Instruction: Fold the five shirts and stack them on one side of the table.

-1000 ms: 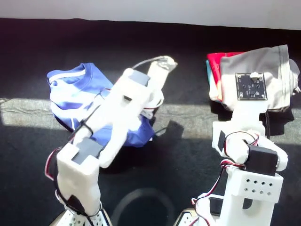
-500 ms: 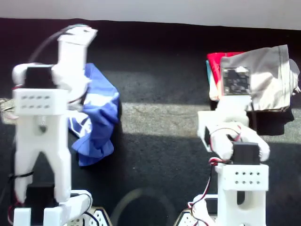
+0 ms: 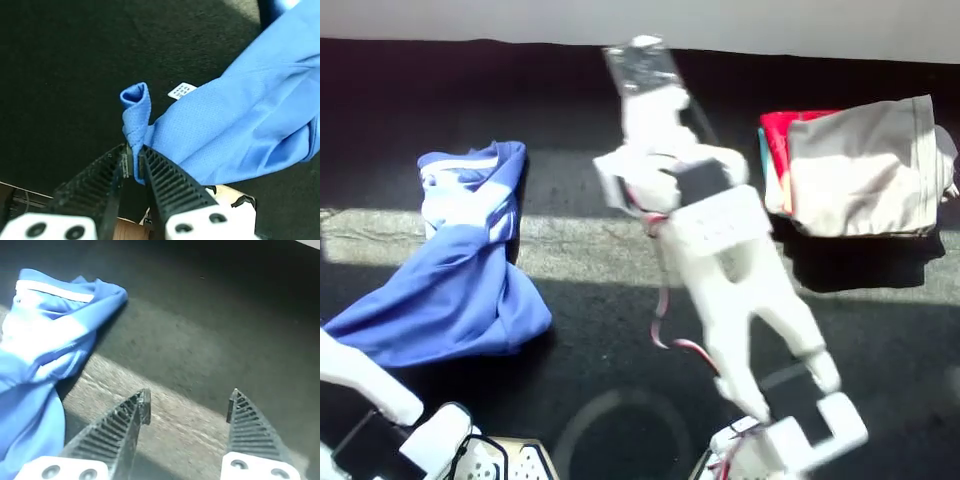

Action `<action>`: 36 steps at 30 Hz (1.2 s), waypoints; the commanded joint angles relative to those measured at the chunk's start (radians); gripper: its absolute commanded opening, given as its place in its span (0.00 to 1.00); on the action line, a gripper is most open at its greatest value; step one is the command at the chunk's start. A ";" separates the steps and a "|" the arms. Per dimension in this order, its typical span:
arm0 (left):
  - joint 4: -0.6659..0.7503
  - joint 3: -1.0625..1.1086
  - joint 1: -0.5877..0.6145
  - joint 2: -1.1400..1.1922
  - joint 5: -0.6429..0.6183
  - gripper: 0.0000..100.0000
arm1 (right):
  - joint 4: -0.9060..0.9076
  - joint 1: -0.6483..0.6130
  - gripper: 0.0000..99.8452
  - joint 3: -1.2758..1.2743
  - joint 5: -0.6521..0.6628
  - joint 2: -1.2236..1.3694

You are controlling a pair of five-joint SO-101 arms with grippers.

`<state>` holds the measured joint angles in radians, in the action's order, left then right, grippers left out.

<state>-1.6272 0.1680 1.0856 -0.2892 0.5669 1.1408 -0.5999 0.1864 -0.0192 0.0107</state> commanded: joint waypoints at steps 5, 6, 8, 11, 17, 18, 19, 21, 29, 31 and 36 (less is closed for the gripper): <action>0.126 0.054 0.153 -0.035 0.060 0.01 | -0.004 -0.191 0.25 0.714 -0.160 0.670; 0.146 0.048 0.177 -0.035 0.066 0.01 | -0.002 -0.208 0.25 0.786 -0.173 0.742; 0.207 0.030 0.239 -0.042 0.075 0.01 | 0.035 -0.243 0.25 0.921 -0.172 0.863; 0.278 -0.008 0.329 -0.035 0.075 0.01 | 0.174 -0.298 0.25 1.099 -0.172 0.977; 0.299 0.058 0.302 -0.035 0.077 0.01 | 0.443 -0.397 0.25 1.328 -0.169 1.093; 0.299 0.068 0.288 -0.035 0.077 0.01 | 0.481 -0.412 0.25 1.346 -0.169 1.106; 0.299 0.076 0.272 -0.035 0.077 0.01 | 0.509 -0.424 0.25 1.356 -0.169 1.118; 0.299 0.084 0.246 -0.035 0.075 0.01 | 0.549 -0.444 0.25 1.363 -0.169 1.144; 0.299 0.084 0.203 -0.036 0.075 0.01 | 0.398 -0.397 0.25 1.363 -0.025 1.293; 0.298 0.084 0.206 -0.039 0.075 0.01 | 0.318 -0.366 0.25 1.365 -0.031 1.311; 0.299 0.082 0.209 -0.041 0.077 0.01 | 0.162 -0.374 0.25 1.360 -0.025 1.293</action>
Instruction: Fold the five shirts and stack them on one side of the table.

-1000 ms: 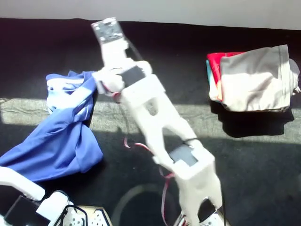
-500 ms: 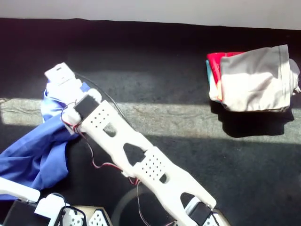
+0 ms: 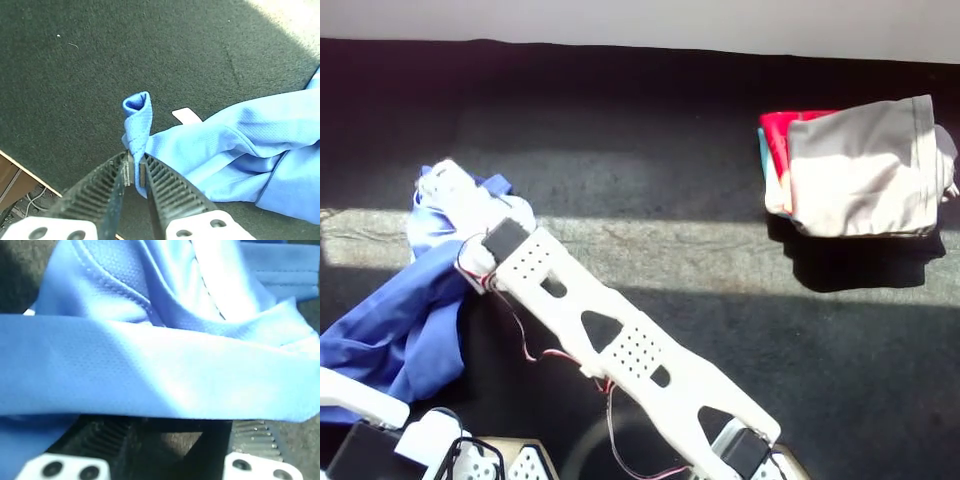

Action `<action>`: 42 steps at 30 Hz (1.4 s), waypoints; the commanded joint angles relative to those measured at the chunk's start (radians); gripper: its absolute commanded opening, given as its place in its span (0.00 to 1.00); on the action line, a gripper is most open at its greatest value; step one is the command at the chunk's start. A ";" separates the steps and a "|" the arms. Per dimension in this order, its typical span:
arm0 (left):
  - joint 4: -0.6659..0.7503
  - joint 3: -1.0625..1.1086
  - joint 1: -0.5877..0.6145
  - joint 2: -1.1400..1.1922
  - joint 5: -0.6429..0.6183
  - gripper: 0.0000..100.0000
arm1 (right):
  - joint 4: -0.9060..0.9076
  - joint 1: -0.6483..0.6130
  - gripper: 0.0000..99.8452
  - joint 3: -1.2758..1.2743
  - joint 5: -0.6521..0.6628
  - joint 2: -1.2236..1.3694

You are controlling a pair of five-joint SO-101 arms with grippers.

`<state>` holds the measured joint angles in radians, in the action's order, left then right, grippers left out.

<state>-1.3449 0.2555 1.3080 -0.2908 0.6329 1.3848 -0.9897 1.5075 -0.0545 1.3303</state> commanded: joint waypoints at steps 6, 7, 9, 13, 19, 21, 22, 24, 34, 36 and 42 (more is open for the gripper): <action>0.017 -0.012 -0.013 -0.041 0.011 0.01 | -0.200 0.004 0.25 -0.007 0.011 -0.022; 0.017 -0.012 -0.013 -0.041 0.011 0.01 | -0.211 0.004 0.25 -0.021 0.011 -0.024; 0.017 -0.012 -0.013 -0.041 0.011 0.01 | -0.220 0.007 0.21 -0.038 0.011 -0.024; 0.017 -0.007 -0.015 -0.041 0.011 0.01 | -0.242 0.035 0.01 -0.033 0.012 -0.031; 0.017 -0.002 -0.054 -0.033 0.009 0.01 | -0.185 0.166 0.01 0.211 0.012 -0.031; 0.015 -0.002 -0.094 -0.033 0.006 0.01 | -0.133 0.219 0.01 0.277 0.012 -0.039; 0.015 -0.002 -0.127 -0.033 0.005 0.01 | -0.105 0.246 0.01 0.275 0.012 -0.062; 0.017 -0.005 -0.197 -0.033 -0.017 0.01 | -0.038 0.302 0.01 0.263 0.014 -0.120; -0.012 -0.226 -0.696 -0.042 -0.295 0.01 | 0.216 0.512 0.01 0.260 0.126 -0.452; -0.061 -0.318 -0.788 -0.042 -0.334 0.01 | 0.278 0.538 0.01 0.260 0.158 -0.512; -0.201 -0.611 -0.972 -0.035 -0.382 0.01 | 0.361 0.630 0.01 0.260 0.238 -0.704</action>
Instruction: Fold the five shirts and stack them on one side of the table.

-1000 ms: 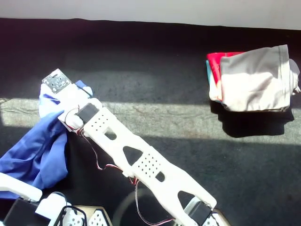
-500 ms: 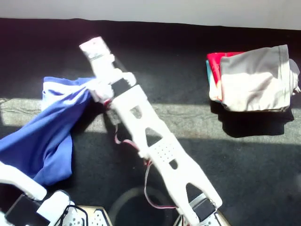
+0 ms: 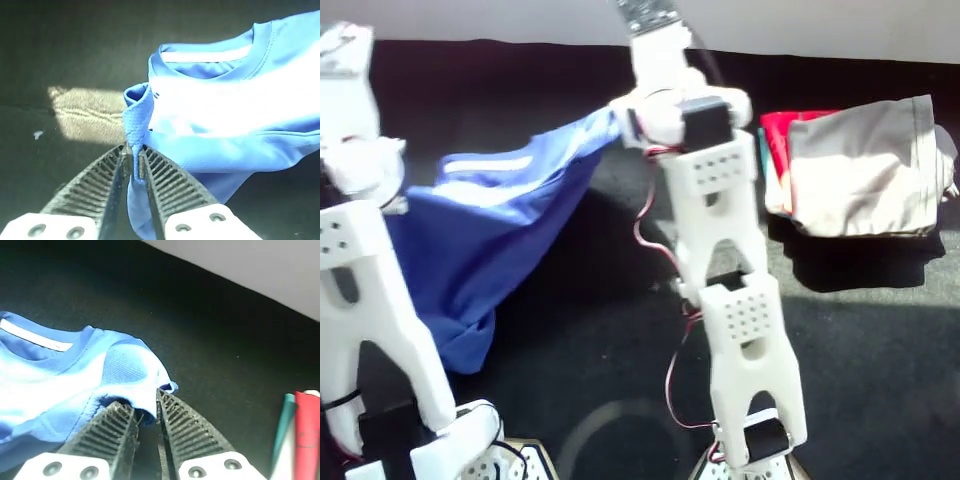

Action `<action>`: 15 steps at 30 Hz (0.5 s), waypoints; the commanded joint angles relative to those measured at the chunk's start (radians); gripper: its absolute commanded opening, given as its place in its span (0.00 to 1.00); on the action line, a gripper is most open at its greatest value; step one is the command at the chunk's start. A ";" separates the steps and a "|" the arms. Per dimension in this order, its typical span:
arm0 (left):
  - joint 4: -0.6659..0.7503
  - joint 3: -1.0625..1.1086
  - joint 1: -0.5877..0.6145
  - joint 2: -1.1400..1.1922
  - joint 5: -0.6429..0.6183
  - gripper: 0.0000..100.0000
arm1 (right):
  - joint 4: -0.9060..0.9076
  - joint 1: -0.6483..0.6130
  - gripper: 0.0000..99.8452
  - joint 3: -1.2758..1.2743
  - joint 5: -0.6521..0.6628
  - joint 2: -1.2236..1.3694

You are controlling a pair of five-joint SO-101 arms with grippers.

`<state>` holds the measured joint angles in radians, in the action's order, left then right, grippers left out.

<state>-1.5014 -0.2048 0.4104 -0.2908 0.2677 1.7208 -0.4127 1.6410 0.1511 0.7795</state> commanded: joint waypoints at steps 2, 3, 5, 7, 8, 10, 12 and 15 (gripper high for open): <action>-0.068 -0.223 -0.104 -0.038 -0.018 0.01 | 0.033 0.088 0.01 0.127 0.054 -0.222; -0.075 -0.252 -0.111 -0.042 -0.018 0.01 | 0.035 0.107 0.01 0.124 0.061 -0.254; -0.100 -0.321 -0.117 -0.042 -0.018 0.01 | 0.033 0.143 0.01 0.122 0.069 -0.326; -0.127 -0.394 -0.116 -0.042 -0.018 0.01 | 0.033 0.173 0.01 0.120 0.086 -0.398; -0.138 -0.424 -0.116 -0.042 -0.018 0.01 | 0.033 0.182 0.01 0.120 0.097 -0.430; -0.163 -0.493 -0.116 -0.044 -0.018 0.01 | 0.033 0.194 0.01 0.120 0.109 -0.492; -0.181 -0.561 -0.116 -0.044 -0.018 0.01 | 0.033 0.196 0.01 0.120 0.110 -0.549; -0.183 -0.650 -0.116 -0.044 -0.018 0.01 | 0.030 0.193 0.01 0.120 0.110 -0.613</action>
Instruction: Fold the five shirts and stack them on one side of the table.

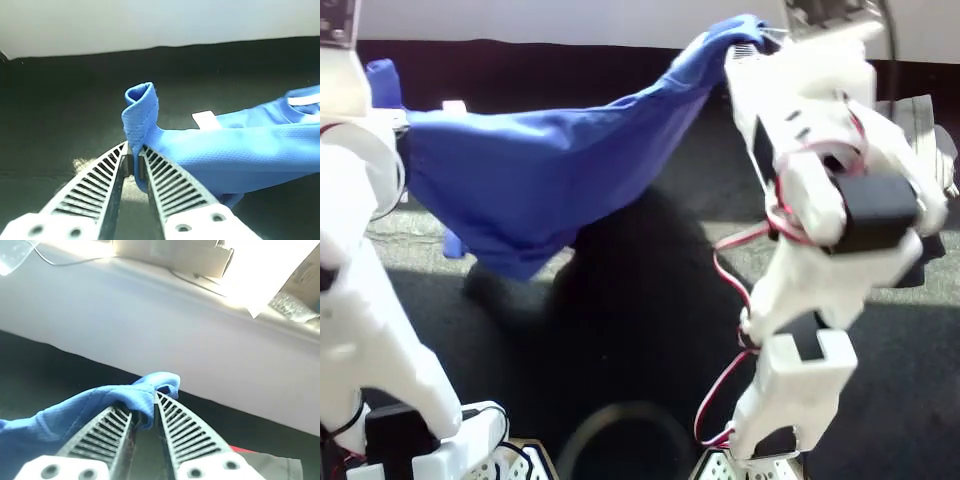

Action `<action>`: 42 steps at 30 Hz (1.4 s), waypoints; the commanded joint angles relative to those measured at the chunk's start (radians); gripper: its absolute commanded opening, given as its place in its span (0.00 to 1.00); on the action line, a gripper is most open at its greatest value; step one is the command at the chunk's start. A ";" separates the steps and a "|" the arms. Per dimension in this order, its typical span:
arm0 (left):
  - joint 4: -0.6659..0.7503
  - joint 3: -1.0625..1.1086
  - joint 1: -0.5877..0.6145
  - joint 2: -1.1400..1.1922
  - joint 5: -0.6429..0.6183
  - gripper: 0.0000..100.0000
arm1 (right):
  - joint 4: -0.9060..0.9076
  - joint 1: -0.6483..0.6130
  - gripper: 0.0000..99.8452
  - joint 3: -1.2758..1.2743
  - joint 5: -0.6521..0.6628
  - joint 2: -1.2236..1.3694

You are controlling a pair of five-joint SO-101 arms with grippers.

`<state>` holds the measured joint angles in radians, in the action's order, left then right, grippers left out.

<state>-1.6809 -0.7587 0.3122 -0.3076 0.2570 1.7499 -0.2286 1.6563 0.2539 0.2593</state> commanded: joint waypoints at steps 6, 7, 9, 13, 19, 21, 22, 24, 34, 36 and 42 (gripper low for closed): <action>-0.017 -0.125 -0.018 -0.016 -0.008 0.01 | 0.008 0.012 0.01 0.102 0.008 -0.105; -0.031 -0.085 -0.018 -0.016 -0.008 0.01 | 0.013 0.012 0.01 0.102 0.008 -0.091; -0.052 0.030 -0.018 -0.016 -0.005 0.01 | 0.015 0.012 0.01 0.102 0.008 -0.053; -0.058 0.314 -0.016 -0.025 -0.005 0.01 | 0.016 0.008 0.01 0.102 0.003 0.051; -0.037 0.665 -0.016 -0.022 -0.006 0.01 | 0.019 0.007 0.01 0.102 0.000 0.186; -0.006 0.731 -0.005 -0.025 -0.006 0.01 | 0.019 0.007 0.01 0.101 -0.046 0.188; 0.006 0.750 0.004 -0.025 -0.006 0.01 | 0.019 0.007 0.01 0.101 -0.066 0.186; 0.020 0.762 0.025 -0.025 -0.005 0.01 | 0.019 0.005 0.01 0.101 -0.080 0.182; 0.003 0.773 0.099 -0.025 -0.006 0.01 | 0.016 -0.085 0.01 -0.705 -0.163 -0.294; -0.031 0.779 0.104 -0.016 -0.006 0.01 | 0.010 -0.102 0.01 -0.949 -0.163 -0.412; -0.017 1.047 0.107 -0.016 -0.003 0.01 | -0.197 -0.104 0.01 -1.633 -0.153 -0.670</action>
<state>-1.7116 0.1757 0.4043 -0.3107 0.2555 1.6625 -0.3268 0.3798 0.1020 -0.2777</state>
